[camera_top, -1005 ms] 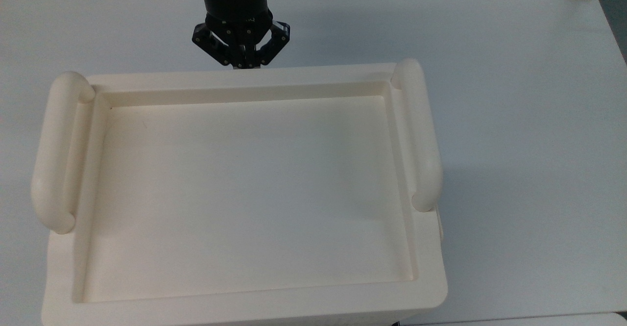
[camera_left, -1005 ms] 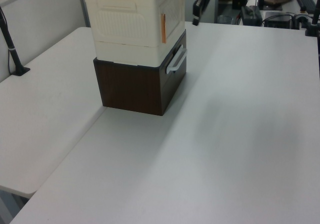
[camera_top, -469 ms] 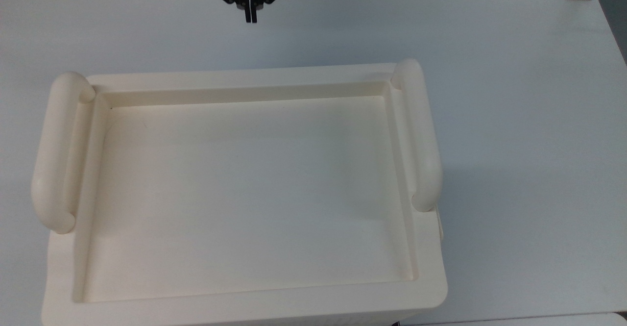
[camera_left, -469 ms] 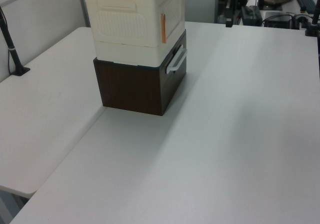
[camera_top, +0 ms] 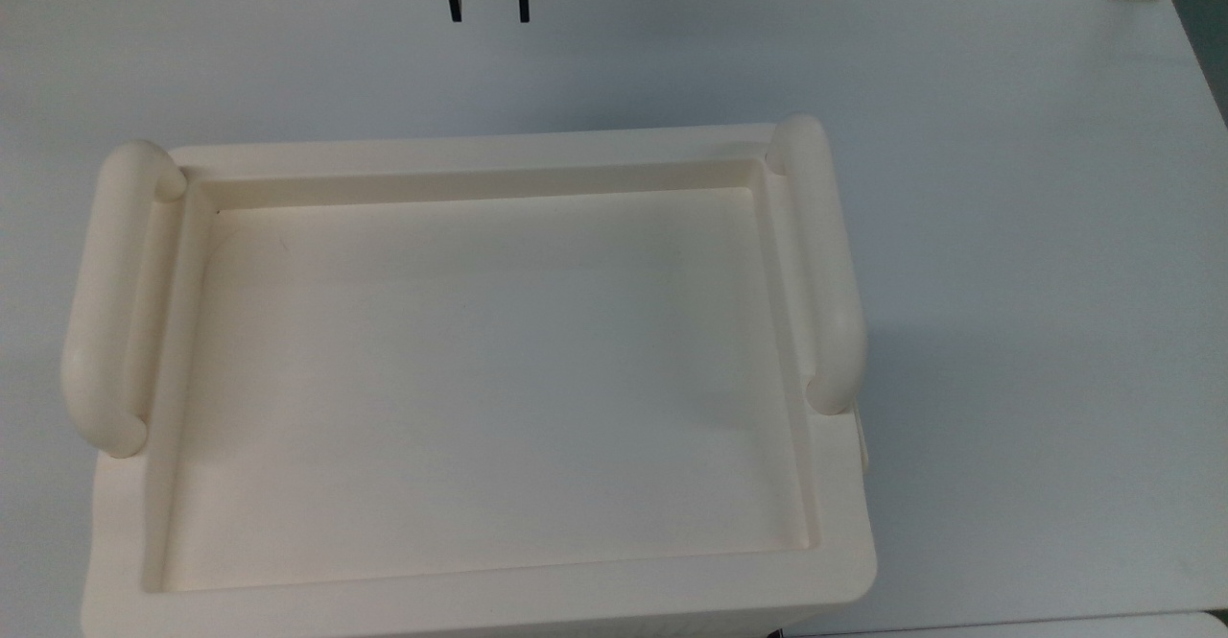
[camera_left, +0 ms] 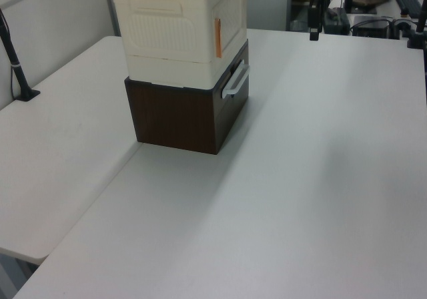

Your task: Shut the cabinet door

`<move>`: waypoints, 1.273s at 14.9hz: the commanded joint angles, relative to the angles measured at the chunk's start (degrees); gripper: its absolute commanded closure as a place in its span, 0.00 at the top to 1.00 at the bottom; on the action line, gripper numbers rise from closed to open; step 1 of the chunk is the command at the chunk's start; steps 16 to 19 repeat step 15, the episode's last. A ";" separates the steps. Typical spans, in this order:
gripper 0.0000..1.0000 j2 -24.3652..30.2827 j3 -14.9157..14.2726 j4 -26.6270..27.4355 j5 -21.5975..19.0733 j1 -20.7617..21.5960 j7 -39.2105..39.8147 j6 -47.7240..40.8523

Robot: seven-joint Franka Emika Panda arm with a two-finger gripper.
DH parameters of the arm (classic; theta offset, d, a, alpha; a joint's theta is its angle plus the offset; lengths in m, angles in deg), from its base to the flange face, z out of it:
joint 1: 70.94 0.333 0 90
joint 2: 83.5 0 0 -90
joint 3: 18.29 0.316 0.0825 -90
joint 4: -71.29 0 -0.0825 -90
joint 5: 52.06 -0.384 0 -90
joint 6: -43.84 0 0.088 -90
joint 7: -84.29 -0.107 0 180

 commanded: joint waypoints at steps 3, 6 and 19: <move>1.00 1.71 -0.94 1.58 0.68 0.13 -0.61 0.22; 1.00 1.89 -0.51 1.58 0.68 -0.14 -0.70 0.13; 1.00 1.97 6.97 1.49 1.03 -7.34 -2.72 -0.31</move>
